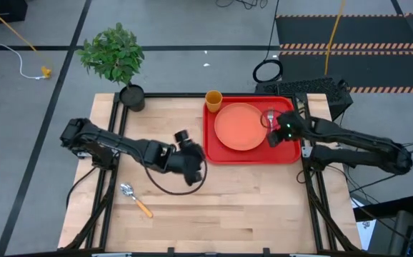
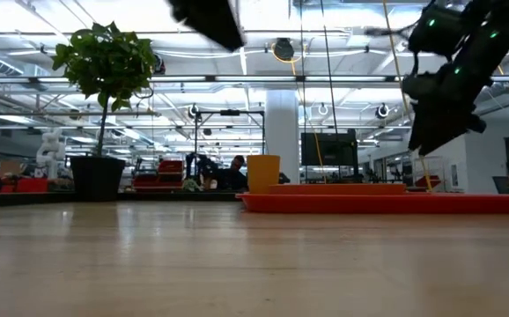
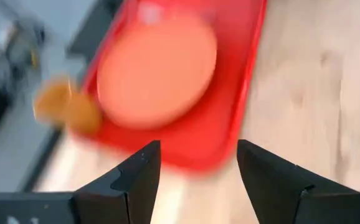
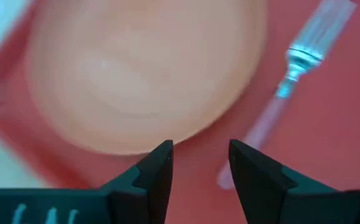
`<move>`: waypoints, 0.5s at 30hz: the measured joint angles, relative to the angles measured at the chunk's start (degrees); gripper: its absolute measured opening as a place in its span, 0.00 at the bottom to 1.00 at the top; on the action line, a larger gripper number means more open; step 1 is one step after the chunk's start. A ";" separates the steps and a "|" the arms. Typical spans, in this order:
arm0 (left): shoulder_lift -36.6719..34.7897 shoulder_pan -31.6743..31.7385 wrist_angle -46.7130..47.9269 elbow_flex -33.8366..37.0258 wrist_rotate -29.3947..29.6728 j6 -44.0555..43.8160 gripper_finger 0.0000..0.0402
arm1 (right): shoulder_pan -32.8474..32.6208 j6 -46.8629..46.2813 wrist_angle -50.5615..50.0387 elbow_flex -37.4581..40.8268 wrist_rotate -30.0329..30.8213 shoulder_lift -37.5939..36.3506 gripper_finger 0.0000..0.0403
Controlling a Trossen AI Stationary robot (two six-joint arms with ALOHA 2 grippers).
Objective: Pick and place plate/cup/fork/spoon on tray
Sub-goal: Put the yellow spoon to the right of the pink fork on the red tray
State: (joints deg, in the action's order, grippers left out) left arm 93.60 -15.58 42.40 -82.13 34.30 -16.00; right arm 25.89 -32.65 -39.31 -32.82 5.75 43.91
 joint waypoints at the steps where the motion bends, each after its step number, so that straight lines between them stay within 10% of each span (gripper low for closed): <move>1: 0.00 -0.92 4.10 0.00 0.00 -5.05 0.53 | -1.77 -0.44 0.24 0.03 0.05 -1.23 0.37; 8: 0.02 -9.20 30.28 0.00 -5.73 -42.17 0.53 | -8.37 1.42 6.06 0.33 -1.41 -5.80 0.37; 15: -0.04 -16.13 39.33 1.09 -23.86 -64.38 0.53 | -10.58 0.85 10.45 0.33 -1.79 -6.33 0.37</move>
State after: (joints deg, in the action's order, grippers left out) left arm 93.56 -31.71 81.73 -81.04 10.44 -80.38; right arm 15.31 -31.80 -28.86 -32.49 3.96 37.58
